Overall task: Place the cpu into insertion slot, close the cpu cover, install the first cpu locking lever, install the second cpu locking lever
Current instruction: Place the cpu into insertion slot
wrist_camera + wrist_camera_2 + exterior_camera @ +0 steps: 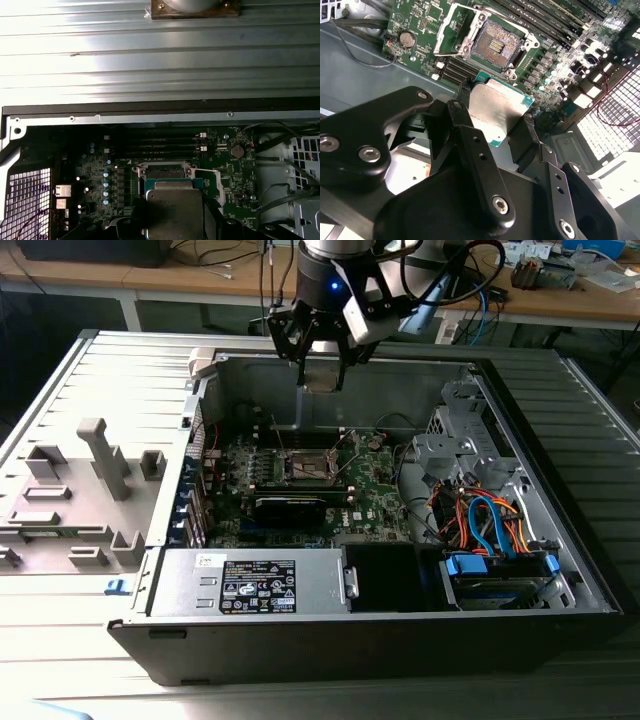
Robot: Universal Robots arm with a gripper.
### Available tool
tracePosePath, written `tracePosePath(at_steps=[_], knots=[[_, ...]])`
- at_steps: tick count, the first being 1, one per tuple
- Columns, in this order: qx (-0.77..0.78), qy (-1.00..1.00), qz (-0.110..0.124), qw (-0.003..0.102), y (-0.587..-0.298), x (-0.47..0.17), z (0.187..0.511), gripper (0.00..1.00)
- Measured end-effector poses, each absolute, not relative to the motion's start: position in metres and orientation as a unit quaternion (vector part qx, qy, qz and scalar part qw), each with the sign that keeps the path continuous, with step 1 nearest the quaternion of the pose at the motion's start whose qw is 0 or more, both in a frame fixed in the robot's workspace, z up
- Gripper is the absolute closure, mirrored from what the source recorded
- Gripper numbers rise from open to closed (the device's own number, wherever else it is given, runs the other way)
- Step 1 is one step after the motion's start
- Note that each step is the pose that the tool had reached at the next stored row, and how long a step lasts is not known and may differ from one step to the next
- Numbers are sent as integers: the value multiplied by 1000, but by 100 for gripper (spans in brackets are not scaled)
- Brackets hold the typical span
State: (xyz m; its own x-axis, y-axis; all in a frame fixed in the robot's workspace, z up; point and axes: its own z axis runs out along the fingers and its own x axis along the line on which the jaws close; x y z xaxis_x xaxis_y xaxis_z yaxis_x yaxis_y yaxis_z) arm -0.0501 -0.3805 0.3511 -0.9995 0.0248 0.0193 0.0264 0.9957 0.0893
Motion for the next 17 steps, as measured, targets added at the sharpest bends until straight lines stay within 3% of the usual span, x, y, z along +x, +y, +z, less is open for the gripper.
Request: tracePosePath(at_steps=[17], knots=[[-13,-999,-45,9,-386,-51,347,45]])
